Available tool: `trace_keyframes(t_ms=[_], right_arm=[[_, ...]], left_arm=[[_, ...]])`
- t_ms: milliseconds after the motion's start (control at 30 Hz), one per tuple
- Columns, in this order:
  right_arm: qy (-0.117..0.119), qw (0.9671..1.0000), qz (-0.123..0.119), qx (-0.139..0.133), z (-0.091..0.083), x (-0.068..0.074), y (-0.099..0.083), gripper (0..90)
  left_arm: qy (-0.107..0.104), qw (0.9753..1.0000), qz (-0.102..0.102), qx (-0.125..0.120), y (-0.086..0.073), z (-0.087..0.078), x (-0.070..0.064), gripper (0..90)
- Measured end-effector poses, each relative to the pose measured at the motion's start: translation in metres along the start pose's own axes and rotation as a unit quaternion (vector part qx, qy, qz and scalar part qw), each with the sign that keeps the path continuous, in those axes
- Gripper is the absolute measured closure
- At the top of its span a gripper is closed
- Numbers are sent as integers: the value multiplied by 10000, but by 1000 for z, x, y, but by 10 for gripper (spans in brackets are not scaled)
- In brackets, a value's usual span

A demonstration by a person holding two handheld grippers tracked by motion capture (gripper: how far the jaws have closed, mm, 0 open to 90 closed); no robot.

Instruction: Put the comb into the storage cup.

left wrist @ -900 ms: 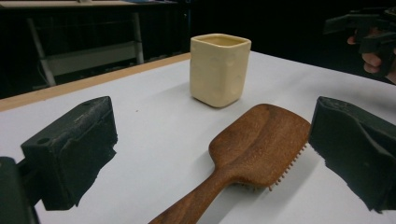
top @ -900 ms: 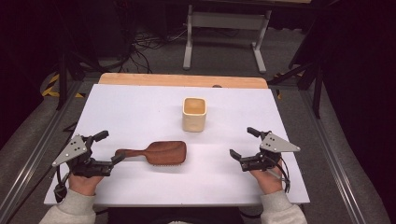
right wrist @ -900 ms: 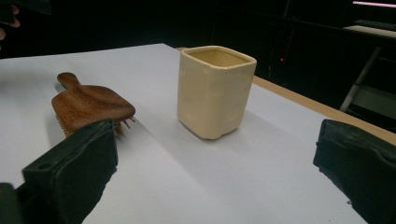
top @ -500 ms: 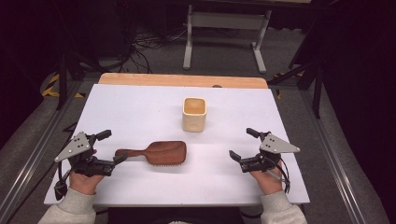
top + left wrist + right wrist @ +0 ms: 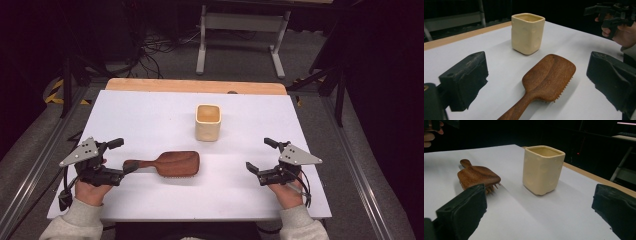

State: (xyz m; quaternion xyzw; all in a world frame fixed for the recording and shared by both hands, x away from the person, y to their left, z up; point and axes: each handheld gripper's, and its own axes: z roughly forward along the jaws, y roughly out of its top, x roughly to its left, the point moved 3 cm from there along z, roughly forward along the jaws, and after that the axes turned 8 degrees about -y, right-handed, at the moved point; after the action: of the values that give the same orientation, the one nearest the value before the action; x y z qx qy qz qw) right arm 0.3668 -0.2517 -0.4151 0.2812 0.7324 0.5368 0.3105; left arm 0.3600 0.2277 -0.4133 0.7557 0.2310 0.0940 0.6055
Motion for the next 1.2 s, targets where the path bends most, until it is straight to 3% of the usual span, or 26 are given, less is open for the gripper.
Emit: trace_keyframes(t_ms=[367, 600, 767, 933, 1133, 1200], right_arm=[[94, 9999, -15, 48, 2, 2, -1, 1], [96, 9999, -29, 23, 2, 3, -1, 1], [110, 9999, -25, 45, 3, 3, -1, 1], [203, 9997, 111, -64, 2, 2, 0, 4], [199, 9997, 99, -37, 2, 1, -1, 4], [223, 9997, 109, -34, 2, 1, -1, 6]], left_arm=[[-107, 9997, 116, 200, 17, 14, 9, 68], [-200, 9994, 73, 282, 25, 22, 15, 83], [-172, 9988, 134, 434, 29, 31, 21, 91], [-220, 9986, 153, 466, 35, 36, 27, 107], [-336, 9959, 198, 819, 34, 45, 33, 193], [-466, 9943, 235, 931, 33, 47, 30, 274]])
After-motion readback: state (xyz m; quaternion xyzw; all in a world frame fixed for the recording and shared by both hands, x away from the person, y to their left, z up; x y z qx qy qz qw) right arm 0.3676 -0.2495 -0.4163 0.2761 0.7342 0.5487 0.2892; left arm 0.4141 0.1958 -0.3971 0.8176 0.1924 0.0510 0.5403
